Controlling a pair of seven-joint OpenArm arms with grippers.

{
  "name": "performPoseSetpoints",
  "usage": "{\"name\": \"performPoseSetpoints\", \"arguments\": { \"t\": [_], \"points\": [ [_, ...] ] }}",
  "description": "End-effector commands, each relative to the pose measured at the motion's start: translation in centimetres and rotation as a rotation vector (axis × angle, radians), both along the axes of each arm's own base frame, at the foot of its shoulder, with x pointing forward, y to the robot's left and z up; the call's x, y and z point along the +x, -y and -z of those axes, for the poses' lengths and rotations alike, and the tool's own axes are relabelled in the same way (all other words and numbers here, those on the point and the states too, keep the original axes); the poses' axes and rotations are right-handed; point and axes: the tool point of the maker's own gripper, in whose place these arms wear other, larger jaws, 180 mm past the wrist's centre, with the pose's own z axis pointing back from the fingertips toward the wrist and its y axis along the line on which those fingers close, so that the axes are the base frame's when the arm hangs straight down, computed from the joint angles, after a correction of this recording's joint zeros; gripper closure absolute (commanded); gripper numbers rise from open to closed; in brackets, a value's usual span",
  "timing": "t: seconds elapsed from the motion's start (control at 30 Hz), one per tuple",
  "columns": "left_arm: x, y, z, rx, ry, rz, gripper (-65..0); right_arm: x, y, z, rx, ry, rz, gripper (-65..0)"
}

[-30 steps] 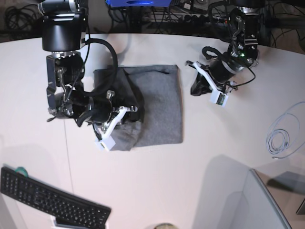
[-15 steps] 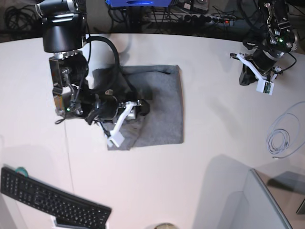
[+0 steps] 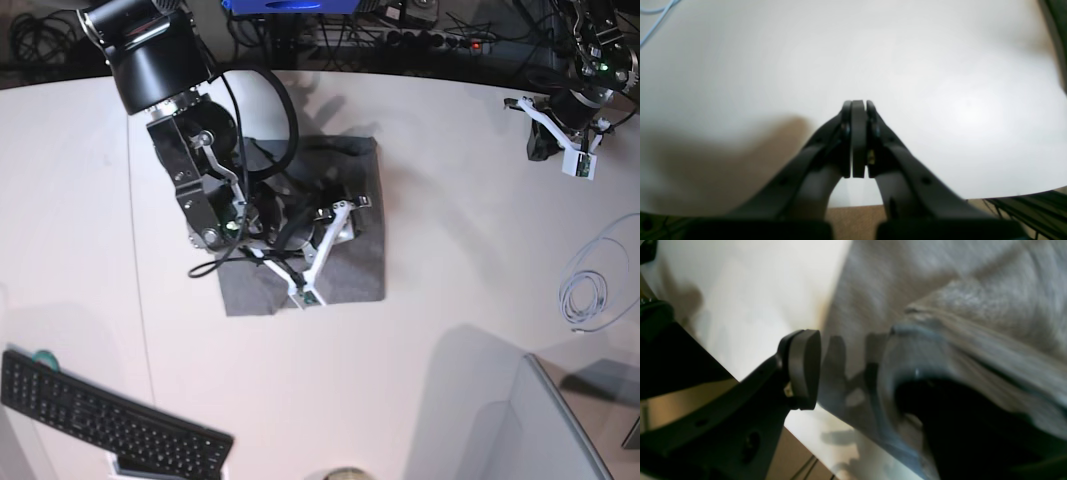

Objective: Layout the t-shirt on the table in an organized manner, then fold the t-shirt properly
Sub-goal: 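Lay the folded layer down with the right gripper and release it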

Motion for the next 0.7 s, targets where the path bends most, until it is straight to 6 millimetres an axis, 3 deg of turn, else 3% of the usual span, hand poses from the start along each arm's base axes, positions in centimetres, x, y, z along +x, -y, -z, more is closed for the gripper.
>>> {"name": "performPoseSetpoints", "arguments": {
  "t": [0.0, 0.23, 0.47, 0.6, 0.67],
  "points": [
    [0.4, -0.4, -0.9, 0.007, 0.031, 0.004, 0.0, 1.7, -1.0, -2.0, 0.023, 0.057, 0.006, -32.1],
    [0.4, -0.3, -0.9, 0.005, 0.032, 0.005, 0.0, 2.7, -2.9, -3.5, -0.016, 0.102, -0.03, -32.1],
    [0.4, -0.4, -0.8, 0.004, 0.029, 0.003, 0.0, 2.7, -4.3, -2.6, -0.042, 0.073, -0.064, -32.1],
    [0.5, -0.4, -0.8, 0.003, 0.031, 0.002, 0.0, 1.9, -7.5, -6.0, -0.038, 0.196, -0.202, -31.7],
    [0.5, -0.4, -0.8, 0.008, 0.032, 0.002, 0.0, 1.9, -7.7, -8.3, -0.015, 0.248, -0.208, -31.5]
  ]
}}
